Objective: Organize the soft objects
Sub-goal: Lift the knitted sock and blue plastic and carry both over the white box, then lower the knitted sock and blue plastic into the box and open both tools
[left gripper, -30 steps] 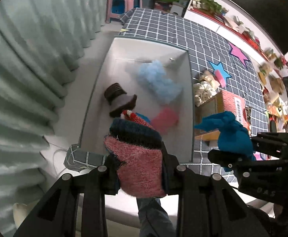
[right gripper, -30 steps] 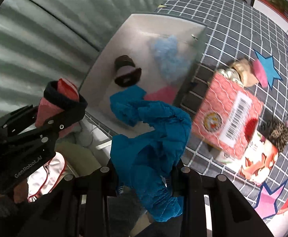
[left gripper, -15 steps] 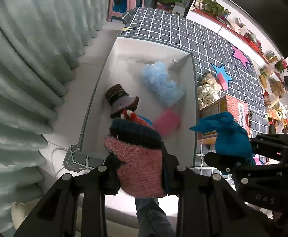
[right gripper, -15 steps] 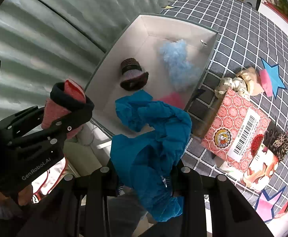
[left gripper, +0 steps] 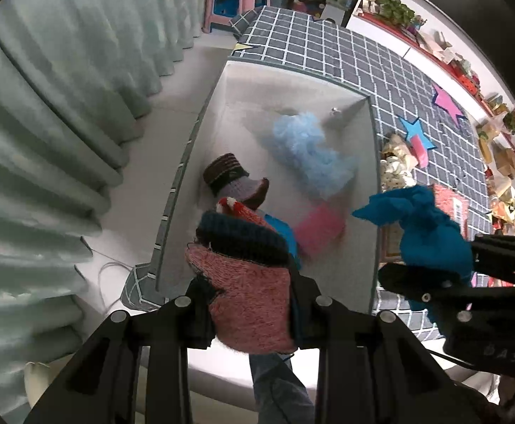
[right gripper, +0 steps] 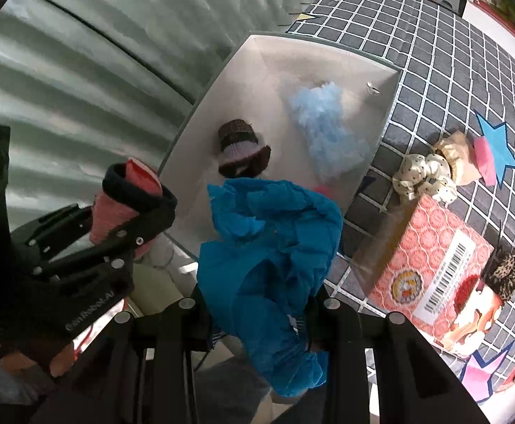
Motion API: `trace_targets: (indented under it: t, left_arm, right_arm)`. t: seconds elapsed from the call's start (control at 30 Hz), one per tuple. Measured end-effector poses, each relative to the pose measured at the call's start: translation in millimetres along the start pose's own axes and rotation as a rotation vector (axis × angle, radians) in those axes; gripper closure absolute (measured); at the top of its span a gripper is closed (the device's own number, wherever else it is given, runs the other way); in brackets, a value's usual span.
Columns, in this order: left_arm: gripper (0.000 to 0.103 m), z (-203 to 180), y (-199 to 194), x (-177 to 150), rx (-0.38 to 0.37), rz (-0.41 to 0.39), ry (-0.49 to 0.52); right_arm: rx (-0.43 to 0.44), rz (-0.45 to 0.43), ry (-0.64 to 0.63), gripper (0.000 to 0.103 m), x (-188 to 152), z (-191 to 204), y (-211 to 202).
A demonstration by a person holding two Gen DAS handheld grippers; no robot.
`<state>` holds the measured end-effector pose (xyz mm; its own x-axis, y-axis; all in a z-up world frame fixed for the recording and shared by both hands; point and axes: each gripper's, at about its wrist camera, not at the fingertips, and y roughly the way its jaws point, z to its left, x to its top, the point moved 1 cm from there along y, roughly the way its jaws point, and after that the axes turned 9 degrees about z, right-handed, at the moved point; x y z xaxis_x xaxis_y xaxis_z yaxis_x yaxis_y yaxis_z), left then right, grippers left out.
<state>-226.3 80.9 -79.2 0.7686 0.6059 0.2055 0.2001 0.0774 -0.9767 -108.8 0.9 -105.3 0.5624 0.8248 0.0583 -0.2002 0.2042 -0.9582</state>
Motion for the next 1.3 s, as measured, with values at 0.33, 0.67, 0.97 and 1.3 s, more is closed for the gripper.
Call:
trace_targets:
  t: [0.33, 0.67, 0.97, 1.3]
  left_arm:
    - [0.069, 6.1, 15.2, 5.4, 0.018, 0.033, -0.007]
    - [0.069, 4.6, 22.4, 7.8, 0.023, 0.055, -0.002]
    - [0.069, 4.1, 26.8, 9.4, 0.032, 0.064, 0.002]
    - [0.069, 4.5, 28.5, 10.9, 0.034, 0.069, 0.001]
  right_arm:
    - [0.012, 0.001, 0.013, 0.069, 11.5, 6.7, 7.6]
    - [0.016, 0.013, 0.022, 0.069, 14.7, 6.1, 15.6]
    - [0.026, 0.02, 0.037, 0.069, 15.1, 3.8, 17.7]
    - [0.034, 0.027, 0.037, 0.069, 16.0, 4.3, 19.4]
